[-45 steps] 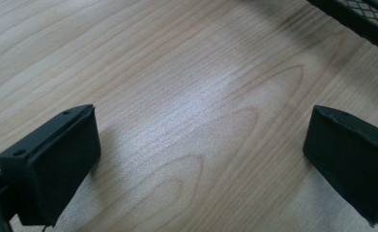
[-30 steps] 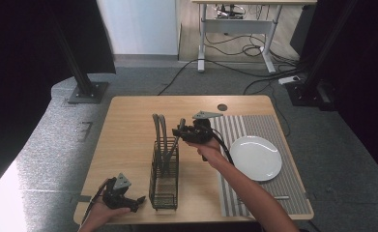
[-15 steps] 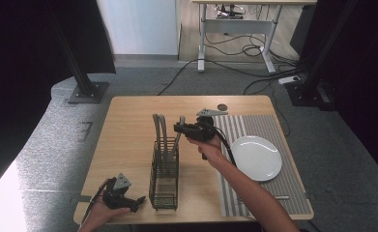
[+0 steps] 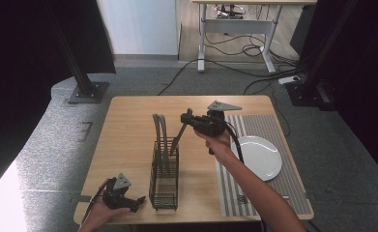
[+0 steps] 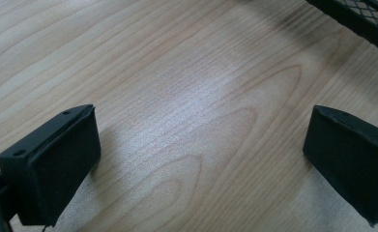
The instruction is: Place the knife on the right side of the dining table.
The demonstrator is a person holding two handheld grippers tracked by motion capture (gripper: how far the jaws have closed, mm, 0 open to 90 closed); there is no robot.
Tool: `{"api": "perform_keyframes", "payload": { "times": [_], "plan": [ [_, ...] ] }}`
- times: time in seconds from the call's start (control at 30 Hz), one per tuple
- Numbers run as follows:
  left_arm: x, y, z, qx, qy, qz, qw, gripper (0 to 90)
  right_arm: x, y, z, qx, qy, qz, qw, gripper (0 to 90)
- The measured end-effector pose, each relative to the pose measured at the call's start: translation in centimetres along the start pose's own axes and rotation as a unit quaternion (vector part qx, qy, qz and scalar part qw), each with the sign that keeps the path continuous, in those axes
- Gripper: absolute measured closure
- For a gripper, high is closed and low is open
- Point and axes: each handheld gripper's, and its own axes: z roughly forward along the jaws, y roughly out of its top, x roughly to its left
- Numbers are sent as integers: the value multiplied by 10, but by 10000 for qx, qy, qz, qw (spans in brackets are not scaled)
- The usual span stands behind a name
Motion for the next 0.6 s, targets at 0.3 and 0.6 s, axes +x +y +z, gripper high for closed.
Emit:
{"api": "perform_keyframes", "payload": {
  "times": [0.3,0.6],
  "plan": [
    [0,0,0,-3,-1,-2,10000,0,3,23,-50,-490,-55,5,9988,828],
    [0,0,1,-8,8,-7,10000,0,-1,39,-88,-817,-248,-132,9963,829]
  ]
}}
